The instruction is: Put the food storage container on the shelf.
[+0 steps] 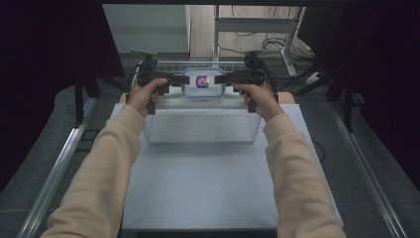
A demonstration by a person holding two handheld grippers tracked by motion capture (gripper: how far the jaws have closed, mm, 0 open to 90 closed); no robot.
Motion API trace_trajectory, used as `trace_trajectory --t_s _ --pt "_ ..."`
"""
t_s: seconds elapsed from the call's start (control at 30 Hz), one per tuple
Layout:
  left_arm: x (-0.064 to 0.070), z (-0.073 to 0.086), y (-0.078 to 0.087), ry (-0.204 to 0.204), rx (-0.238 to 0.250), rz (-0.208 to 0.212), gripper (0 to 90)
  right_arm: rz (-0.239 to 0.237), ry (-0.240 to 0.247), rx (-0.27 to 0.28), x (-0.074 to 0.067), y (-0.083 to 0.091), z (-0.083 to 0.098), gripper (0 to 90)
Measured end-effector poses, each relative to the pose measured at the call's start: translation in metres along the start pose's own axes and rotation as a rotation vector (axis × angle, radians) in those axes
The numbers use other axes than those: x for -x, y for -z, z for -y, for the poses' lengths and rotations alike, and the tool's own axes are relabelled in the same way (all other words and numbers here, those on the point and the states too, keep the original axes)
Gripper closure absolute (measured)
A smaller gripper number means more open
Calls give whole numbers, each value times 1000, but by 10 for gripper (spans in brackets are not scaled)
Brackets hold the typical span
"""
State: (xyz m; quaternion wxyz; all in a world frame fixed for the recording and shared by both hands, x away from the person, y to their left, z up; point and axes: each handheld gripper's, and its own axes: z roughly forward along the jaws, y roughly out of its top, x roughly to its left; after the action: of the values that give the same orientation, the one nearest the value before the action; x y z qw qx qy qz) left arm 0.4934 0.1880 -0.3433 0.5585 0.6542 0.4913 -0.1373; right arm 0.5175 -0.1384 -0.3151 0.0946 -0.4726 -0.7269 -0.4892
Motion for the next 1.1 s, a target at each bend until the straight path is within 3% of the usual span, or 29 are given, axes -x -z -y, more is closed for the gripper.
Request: trace_trajectory --t_s 0.13,0.2,0.37,0.7,0.9,1.0,1.1 --pt "-2 -4 -4 34 -1 -19 526 -1 -75 22 6 -4 -2 476" --pt "-3 -6 -6 44 -6 -29 513 8 -84 23 7 -7 -3 460" --pt "-10 -7 -9 83 6 -11 504 4 -138 34 11 -10 -3 457" --pt "-20 -9 -12 120 14 19 492 21 -180 51 14 -13 -3 442" --pt "-19 -9 -13 101 21 -3 452 47 -136 48 10 -15 -2 369" --pt "-16 -8 -9 71 56 -50 302 80 -97 96 4 -12 -2 257" --pt "-9 -7 0 18 102 -73 239 83 -54 140 -1 -4 -2 177"
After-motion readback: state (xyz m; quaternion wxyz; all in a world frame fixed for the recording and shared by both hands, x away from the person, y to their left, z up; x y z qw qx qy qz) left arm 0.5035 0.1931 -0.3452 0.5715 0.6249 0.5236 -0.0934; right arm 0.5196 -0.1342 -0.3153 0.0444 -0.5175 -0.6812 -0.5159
